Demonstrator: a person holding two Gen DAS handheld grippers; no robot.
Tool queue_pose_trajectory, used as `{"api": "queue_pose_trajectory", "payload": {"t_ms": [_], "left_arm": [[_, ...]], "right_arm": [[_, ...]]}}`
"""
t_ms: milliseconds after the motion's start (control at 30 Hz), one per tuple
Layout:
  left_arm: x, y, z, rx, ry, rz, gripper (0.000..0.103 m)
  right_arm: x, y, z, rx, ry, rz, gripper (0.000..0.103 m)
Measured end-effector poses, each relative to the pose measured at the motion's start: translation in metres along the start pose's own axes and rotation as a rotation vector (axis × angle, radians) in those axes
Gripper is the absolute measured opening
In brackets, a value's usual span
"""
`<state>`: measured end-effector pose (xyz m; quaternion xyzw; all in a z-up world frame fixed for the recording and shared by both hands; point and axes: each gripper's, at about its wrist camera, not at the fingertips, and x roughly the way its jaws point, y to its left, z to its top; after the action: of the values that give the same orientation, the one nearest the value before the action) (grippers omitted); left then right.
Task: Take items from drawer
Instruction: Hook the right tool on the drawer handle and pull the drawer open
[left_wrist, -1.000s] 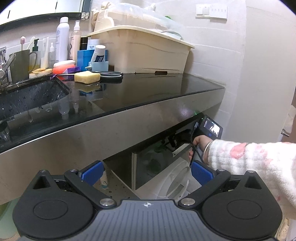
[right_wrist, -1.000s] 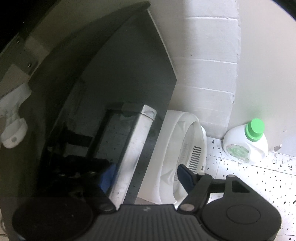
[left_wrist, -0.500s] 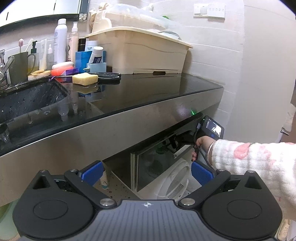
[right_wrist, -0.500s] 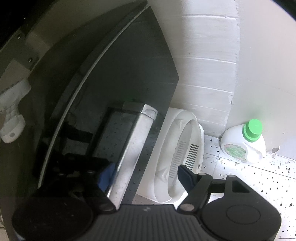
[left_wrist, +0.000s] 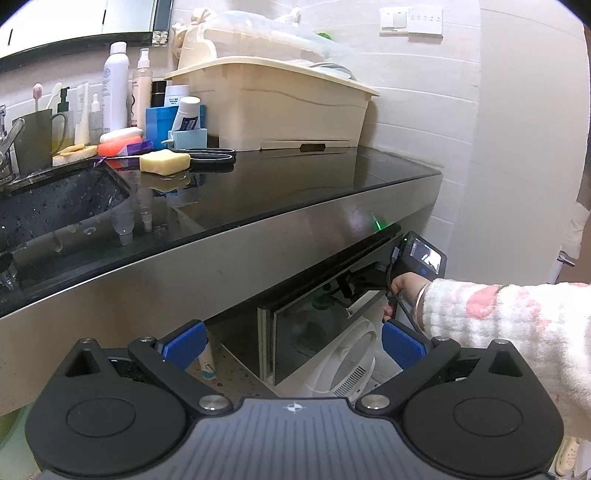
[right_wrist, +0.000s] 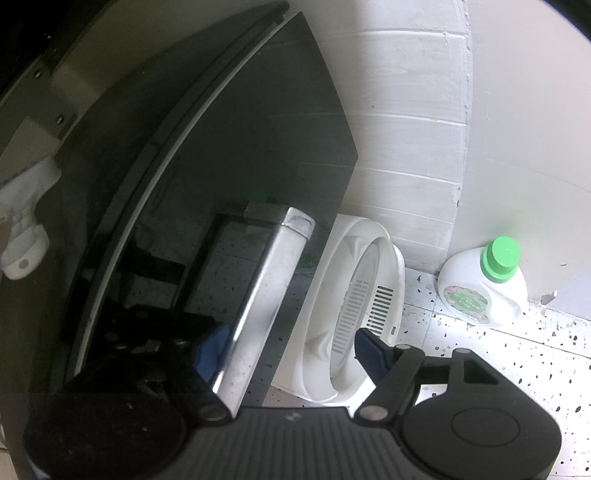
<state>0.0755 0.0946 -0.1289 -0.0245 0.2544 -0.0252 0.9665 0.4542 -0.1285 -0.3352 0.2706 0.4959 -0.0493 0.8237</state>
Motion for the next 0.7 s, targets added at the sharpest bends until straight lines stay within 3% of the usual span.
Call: {"api": "queue_pose_trajectory", "payload": {"t_ms": [567,667,700], "left_arm": [[-0.005,-0.001,0.000,-0.001,-0.019,-0.027,0.103],[-0.005,-0.003,0.002,-0.001,-0.029,-0.036,0.103],[-0.005,-0.004,0.003,0.000,-0.031,-0.040,0.103]], "right_arm": [[-0.018,-0.038,-0.009,0.010,0.000,0.006,0.073],[-0.023,-0.044,-0.008,0.019,0.014,0.015,0.069],[-0.025,-0.044,-0.007,0.017,0.025,0.015,0.063]]}}
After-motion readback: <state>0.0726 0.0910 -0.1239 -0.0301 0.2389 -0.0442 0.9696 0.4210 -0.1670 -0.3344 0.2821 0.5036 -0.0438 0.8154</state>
